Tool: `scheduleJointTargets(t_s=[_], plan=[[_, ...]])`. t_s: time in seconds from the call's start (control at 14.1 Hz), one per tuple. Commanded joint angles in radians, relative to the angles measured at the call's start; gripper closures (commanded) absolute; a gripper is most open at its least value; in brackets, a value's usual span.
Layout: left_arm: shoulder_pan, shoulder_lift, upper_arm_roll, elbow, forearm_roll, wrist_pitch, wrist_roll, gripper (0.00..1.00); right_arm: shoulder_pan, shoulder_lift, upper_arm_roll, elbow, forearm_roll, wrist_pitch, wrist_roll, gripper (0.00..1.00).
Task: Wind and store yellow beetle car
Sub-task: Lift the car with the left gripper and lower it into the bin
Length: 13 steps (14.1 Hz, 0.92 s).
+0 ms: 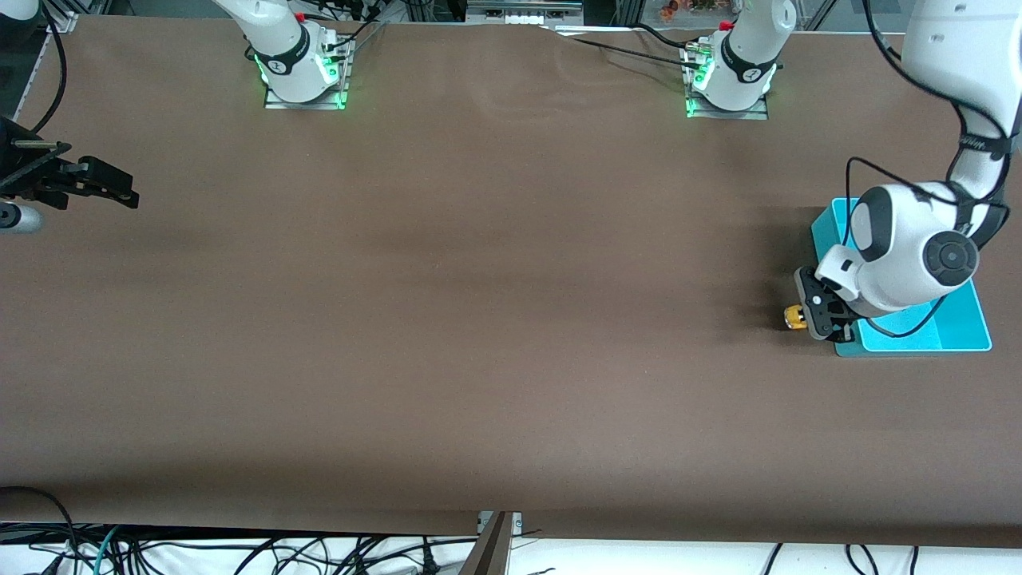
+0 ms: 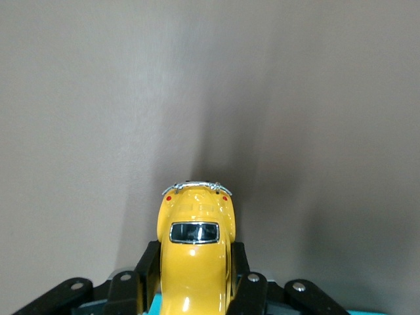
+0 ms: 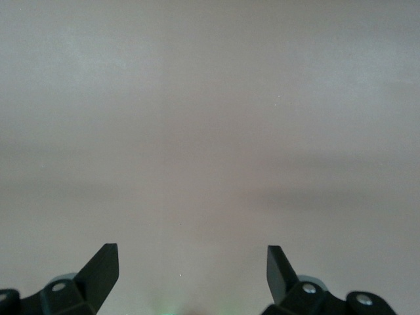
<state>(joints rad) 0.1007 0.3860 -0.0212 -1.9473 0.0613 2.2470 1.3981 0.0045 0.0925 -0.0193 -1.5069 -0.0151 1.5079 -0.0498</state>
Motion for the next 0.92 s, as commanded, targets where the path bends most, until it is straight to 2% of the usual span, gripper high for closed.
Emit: scheduleJointTargets(t_s=[0.0, 0.14, 0.28, 0.64, 0.71, 0.85], plan=[[-0.045, -0.14, 0.0, -0.01, 0.0, -0.17, -0.115, 1.0, 0.0, 0.006, -0.004, 0.019, 0.014, -0.018, 0.01, 0.0], [-0.042, -0.189, 0.0, -0.012, 0.005, -0.282, -0.134, 1.0, 0.0, 0.006, -0.004, 0.019, 0.014, -0.018, 0.008, 0.0], [-0.018, -0.225, 0.01, -0.018, 0.026, -0.305, -0.035, 1.0, -0.001, 0.006, -0.004, 0.019, 0.014, -0.018, 0.008, 0.0], [0.04, -0.191, 0.109, -0.03, 0.098, -0.216, 0.278, 1.0, 0.0, 0.006, -0.004, 0.019, 0.014, -0.015, 0.008, 0.0], [0.05, -0.175, 0.116, -0.044, 0.145, -0.212, 0.291, 1.0, 0.0, 0.006, -0.004, 0.019, 0.014, -0.015, 0.01, 0.0], [0.091, -0.144, 0.142, -0.096, 0.15, -0.146, 0.321, 1.0, 0.0, 0.006, -0.004, 0.019, 0.014, -0.015, 0.008, 0.0]])
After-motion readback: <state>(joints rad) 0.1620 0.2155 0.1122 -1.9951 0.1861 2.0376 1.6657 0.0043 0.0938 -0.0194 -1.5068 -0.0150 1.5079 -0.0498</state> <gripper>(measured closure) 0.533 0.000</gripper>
